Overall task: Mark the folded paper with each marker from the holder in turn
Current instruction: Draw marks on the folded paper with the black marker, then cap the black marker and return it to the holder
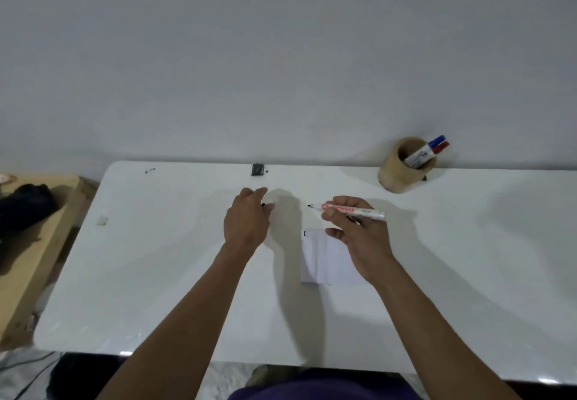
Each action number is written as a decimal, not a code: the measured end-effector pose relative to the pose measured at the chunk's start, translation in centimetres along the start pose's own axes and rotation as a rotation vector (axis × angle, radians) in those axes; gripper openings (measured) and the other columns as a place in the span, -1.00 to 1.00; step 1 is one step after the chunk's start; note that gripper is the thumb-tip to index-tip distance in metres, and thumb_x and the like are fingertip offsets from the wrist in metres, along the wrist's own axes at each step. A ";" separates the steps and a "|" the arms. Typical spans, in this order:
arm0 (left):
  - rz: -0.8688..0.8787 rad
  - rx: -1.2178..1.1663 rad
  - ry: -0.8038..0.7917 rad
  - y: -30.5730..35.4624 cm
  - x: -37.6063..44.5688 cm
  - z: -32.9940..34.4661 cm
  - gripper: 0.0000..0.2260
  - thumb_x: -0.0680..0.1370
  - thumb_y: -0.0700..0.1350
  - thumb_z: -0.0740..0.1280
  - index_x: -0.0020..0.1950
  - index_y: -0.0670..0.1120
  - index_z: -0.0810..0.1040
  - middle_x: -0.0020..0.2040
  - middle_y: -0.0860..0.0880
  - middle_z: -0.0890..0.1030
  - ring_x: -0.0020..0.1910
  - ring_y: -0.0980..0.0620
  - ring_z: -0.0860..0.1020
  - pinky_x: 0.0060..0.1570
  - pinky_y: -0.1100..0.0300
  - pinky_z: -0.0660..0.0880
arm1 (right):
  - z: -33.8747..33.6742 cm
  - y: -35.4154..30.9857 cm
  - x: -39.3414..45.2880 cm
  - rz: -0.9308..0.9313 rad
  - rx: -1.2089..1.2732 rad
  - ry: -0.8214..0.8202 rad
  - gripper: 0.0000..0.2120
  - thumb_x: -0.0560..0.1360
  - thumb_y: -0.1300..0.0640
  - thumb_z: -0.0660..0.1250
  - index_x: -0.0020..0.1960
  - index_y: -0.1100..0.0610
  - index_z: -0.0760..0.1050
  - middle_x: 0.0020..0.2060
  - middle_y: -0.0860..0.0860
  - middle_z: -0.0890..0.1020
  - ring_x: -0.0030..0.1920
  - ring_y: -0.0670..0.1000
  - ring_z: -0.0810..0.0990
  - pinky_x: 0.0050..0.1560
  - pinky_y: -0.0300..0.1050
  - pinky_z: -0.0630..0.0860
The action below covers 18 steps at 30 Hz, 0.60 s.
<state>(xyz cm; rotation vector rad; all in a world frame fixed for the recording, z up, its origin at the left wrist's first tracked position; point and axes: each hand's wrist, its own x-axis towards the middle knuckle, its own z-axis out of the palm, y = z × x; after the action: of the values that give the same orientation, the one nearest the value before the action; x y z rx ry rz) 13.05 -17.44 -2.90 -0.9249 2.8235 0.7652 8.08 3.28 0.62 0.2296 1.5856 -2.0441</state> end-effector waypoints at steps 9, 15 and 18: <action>-0.031 0.198 -0.030 -0.8 1.0 0.3 -0.81 0.63 -0.16 0.25 -0.09 -0.22 0.57 0.00 -0.20 0.61 -0.05 -0.23 0.60 -0.19 0.06 0.40 | -0.5 -1.0 -0.9 -0.052 -0.015 0.080 -0.84 0.42 0.31 0.56 -0.05 0.21 0.63 -0.01 0.29 0.72 -0.04 0.11 0.70 -0.08 -0.03 0.62; -0.135 -0.445 -0.008 -0.5 -2.1 -1.9 -0.95 0.53 -0.17 0.45 -0.04 -0.08 0.71 -0.10 -0.04 0.73 -0.08 -0.02 0.68 -0.06 0.13 0.53 | 1.9 -2.1 -2.2 -0.122 -0.036 0.070 -0.91 0.59 0.16 0.40 0.06 0.17 0.59 -0.07 0.09 0.78 -0.02 0.05 0.73 -0.10 -0.06 0.65; -0.109 -0.925 -0.046 0.4 -5.1 -4.1 -0.91 0.49 -0.20 0.50 -0.05 -0.04 0.73 -0.15 0.05 0.75 -0.18 0.18 0.66 -0.07 0.10 0.60 | 3.7 -2.7 -3.6 -0.220 -0.100 0.059 -0.91 0.61 0.13 0.37 0.03 0.16 0.58 -0.09 0.08 0.78 -0.05 0.04 0.74 -0.13 -0.09 0.66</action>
<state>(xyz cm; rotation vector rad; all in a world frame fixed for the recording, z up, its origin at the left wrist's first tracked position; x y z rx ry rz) 17.34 -16.42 1.97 -1.0781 2.2788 2.0945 10.43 1.32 5.54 0.0820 1.8140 -2.1293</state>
